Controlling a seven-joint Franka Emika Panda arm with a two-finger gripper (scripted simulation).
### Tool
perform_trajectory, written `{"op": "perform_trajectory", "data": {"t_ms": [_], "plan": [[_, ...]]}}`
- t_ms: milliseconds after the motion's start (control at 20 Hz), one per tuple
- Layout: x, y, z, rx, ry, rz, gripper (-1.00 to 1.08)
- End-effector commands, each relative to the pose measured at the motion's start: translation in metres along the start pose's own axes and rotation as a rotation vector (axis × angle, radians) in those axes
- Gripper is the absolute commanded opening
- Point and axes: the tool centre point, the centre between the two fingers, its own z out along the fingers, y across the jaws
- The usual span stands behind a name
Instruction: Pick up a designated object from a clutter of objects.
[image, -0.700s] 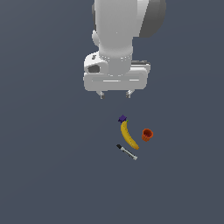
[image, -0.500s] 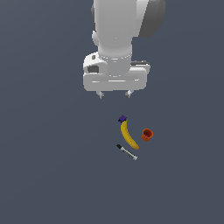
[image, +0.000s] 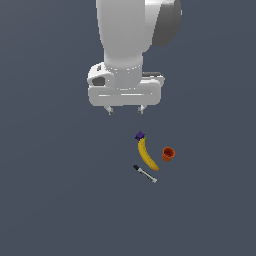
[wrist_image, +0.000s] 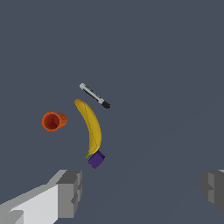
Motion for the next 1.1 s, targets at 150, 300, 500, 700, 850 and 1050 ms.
{"op": "perform_trajectory", "data": {"t_ms": [150, 300, 500, 700, 850, 1050], "plan": [[0.0, -0.003, 0.006, 0.003, 0.0, 0.014, 1.0], [-0.001, -0.006, 0.015, 0.006, -0.001, 0.036, 1.0], [-0.002, -0.014, 0.032, 0.013, -0.002, 0.081, 1.0], [-0.006, -0.024, 0.056, 0.021, -0.005, 0.145, 1.0], [-0.011, -0.033, 0.079, 0.026, -0.007, 0.207, 1.0], [-0.022, -0.045, 0.112, 0.03, -0.011, 0.304, 1.0]]}}
